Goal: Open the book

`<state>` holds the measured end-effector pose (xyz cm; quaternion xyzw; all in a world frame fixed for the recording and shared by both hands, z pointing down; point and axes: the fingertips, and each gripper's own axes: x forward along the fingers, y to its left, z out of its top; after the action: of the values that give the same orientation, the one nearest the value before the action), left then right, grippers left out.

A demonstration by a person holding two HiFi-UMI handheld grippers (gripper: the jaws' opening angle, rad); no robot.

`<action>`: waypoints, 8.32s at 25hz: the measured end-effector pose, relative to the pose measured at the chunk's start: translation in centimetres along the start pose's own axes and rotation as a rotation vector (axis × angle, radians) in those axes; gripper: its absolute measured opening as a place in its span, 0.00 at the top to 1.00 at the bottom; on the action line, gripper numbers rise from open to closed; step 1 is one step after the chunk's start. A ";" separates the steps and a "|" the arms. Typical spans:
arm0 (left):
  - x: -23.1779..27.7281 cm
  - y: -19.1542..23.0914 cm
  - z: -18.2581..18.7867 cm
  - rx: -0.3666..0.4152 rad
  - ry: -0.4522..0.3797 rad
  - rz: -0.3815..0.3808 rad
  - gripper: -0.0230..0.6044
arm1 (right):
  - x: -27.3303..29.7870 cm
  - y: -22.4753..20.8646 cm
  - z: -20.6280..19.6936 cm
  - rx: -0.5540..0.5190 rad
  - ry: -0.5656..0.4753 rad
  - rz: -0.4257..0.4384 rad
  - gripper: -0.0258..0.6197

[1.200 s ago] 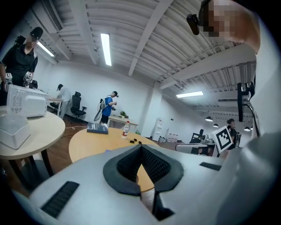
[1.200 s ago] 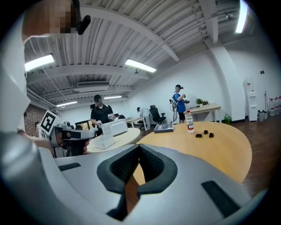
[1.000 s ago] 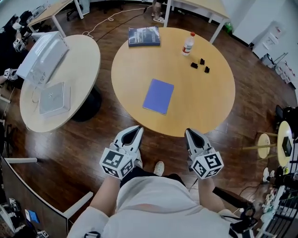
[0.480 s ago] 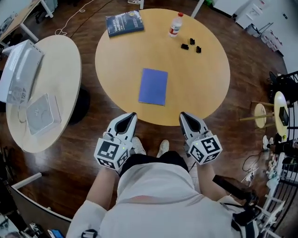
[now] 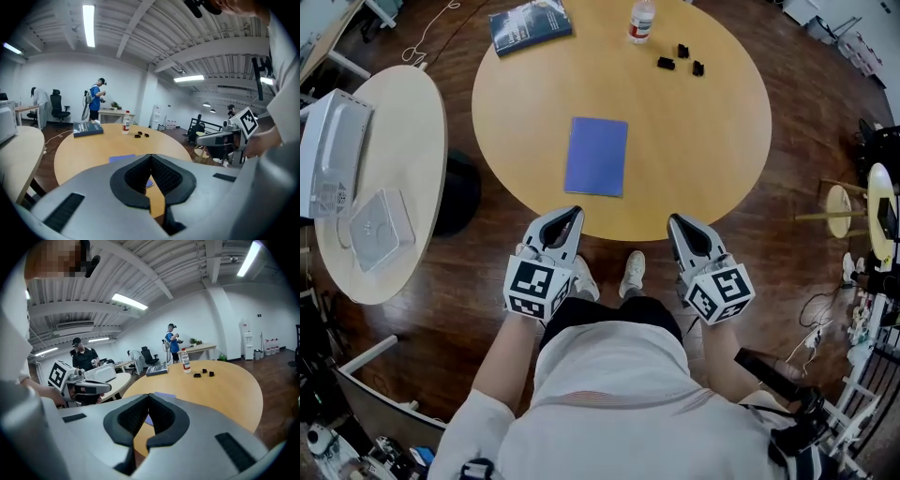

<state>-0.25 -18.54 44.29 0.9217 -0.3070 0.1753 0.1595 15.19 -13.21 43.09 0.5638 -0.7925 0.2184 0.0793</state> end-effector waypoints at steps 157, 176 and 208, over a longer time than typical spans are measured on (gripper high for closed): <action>-5.3 16.2 -13.9 -0.483 -0.045 0.489 0.94 | 5.9 2.5 -8.8 -0.044 0.142 0.103 0.95; -11.7 11.2 1.6 -0.192 -0.229 0.286 0.94 | 3.6 9.1 3.3 -0.193 -0.057 0.036 0.95; -17.1 -11.3 10.2 -0.030 -0.380 0.405 0.95 | -12.8 6.2 10.2 -0.271 -0.290 0.280 0.95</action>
<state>-3.74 -5.30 25.90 0.8554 -0.5121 0.0232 0.0745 15.16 -5.00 27.65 0.4581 -0.8882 0.0358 0.0082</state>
